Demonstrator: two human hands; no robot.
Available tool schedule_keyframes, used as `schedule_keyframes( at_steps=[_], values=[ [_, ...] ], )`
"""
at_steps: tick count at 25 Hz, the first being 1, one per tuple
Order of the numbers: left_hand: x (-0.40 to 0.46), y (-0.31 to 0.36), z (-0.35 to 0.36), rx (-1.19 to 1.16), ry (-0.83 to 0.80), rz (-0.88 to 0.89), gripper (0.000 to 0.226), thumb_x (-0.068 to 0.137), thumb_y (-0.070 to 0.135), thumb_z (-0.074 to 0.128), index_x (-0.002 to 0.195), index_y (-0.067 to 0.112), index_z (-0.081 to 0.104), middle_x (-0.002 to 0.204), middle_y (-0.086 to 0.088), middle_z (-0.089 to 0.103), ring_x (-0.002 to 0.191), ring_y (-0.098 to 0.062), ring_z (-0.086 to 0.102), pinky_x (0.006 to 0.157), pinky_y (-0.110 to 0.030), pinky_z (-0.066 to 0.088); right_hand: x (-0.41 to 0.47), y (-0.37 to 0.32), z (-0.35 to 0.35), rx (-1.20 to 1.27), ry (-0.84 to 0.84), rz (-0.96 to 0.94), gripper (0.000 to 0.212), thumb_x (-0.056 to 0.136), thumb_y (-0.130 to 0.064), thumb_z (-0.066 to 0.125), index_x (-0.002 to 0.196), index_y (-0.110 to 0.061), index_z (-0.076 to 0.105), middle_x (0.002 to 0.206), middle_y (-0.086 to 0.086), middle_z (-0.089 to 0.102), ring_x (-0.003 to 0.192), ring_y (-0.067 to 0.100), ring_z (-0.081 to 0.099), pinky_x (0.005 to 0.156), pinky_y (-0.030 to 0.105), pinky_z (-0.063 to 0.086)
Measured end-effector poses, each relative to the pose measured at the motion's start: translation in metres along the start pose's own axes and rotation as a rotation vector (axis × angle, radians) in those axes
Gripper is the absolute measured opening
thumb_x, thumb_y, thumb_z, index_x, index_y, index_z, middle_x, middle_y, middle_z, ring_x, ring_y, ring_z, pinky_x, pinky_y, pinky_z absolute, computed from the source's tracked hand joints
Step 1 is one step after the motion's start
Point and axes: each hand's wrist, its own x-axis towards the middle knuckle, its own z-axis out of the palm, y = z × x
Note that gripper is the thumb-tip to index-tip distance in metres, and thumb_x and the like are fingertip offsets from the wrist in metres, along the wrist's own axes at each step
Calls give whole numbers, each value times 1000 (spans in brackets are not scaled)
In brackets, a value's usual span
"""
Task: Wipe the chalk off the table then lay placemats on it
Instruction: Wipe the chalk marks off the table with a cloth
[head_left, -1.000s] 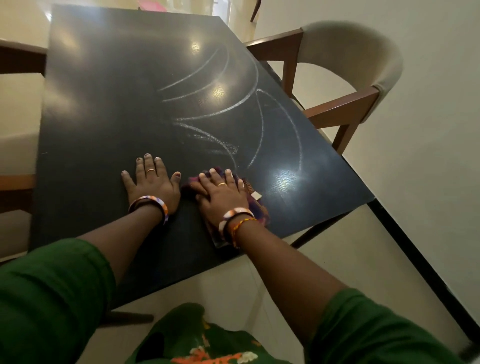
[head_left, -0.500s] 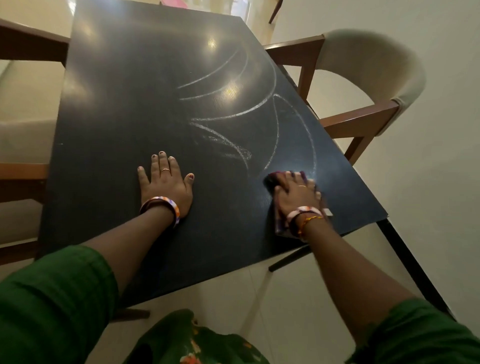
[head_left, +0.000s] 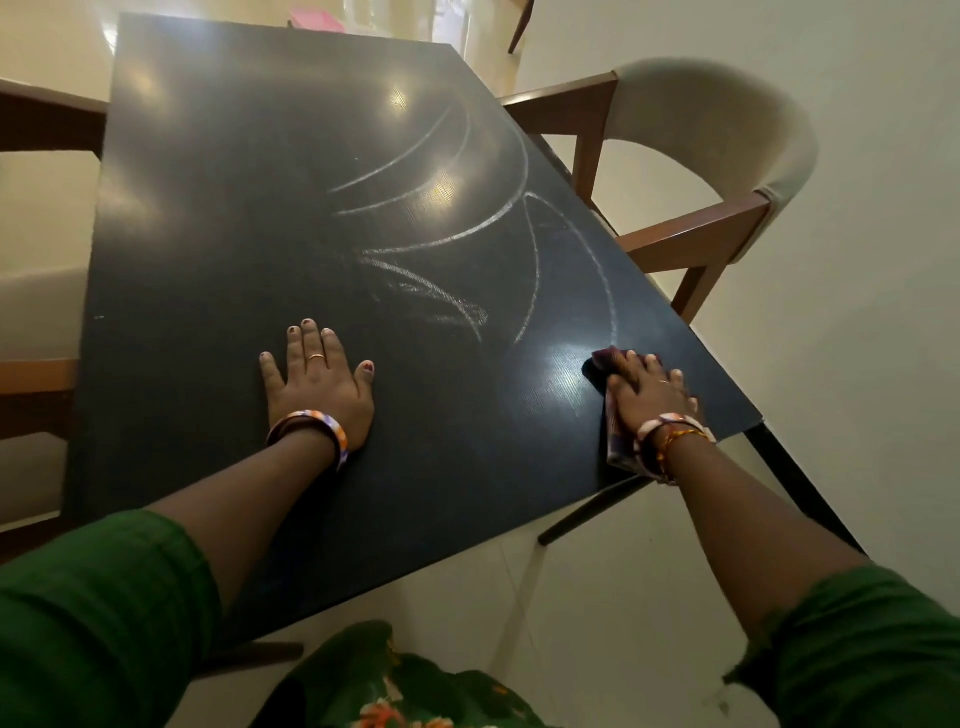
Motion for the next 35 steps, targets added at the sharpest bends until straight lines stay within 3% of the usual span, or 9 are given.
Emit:
schedule_keyframes(
  at_steps=[2,7,10,15,18,25,27,31,35],
  values=[
    [-1,1,-1,-3,-4,1,65,99,45,13,150,8,0,158,-9,-7,146,-24,-7,117,-49,0,-6,-15,3,-9,-4,21,54,100,-42,29,150,-29,15,159,0,9,145,35,3,116,56,4],
    [0,0,0,1,-6,5,65,98,46,12,150,8,1,158,-9,-6,146,-24,-6,117,-49,0,-64,-117,52,-102,-49,-433,56,97,-42,35,149,-35,17,159,-8,6,146,30,-1,115,50,0],
    [-2,-2,-1,-11,-9,16,64,99,45,13,150,8,1,158,-8,-6,146,-23,-6,117,-48,-1,-76,-131,58,-124,-112,-544,55,98,-45,33,149,-37,15,159,-9,5,146,25,-2,115,47,-2],
    [-2,-4,-1,-16,-20,24,65,99,46,13,150,8,-1,158,-7,-8,146,-22,-7,117,-47,-1,-21,-3,13,-52,5,-99,53,99,-45,27,149,-35,15,159,-4,10,145,31,6,115,55,10],
    [0,-1,0,-10,-10,9,65,99,46,12,150,9,-1,158,-8,-8,146,-23,-7,117,-48,-1,-24,19,0,-17,11,104,54,100,-43,27,151,-30,13,160,0,9,145,34,3,116,54,5],
    [0,0,1,-11,-3,6,64,99,43,14,150,7,2,158,-9,-5,146,-24,-5,117,-49,-1,-123,-116,68,-122,-62,-563,55,98,-43,34,149,-37,14,159,-8,5,146,26,-3,115,46,-4],
    [-1,-1,0,-20,-2,9,63,100,42,15,150,6,3,158,-9,-4,146,-23,-4,117,-48,0,-128,-120,70,-123,-102,-627,55,98,-46,32,149,-39,12,159,-9,4,146,22,-5,116,43,-5],
    [-2,-4,0,-14,-4,26,63,100,42,16,150,7,3,158,-8,-4,146,-23,-4,118,-47,1,-68,-32,36,-103,49,-309,53,98,-44,31,149,-37,18,159,-6,9,146,27,6,116,49,4],
    [-3,-2,0,-6,-5,17,63,100,42,16,150,6,3,158,-9,-4,146,-23,-4,117,-47,1,-54,12,9,-11,37,-17,53,100,-39,31,150,-31,18,159,-1,11,145,31,5,117,52,5]
  ],
)
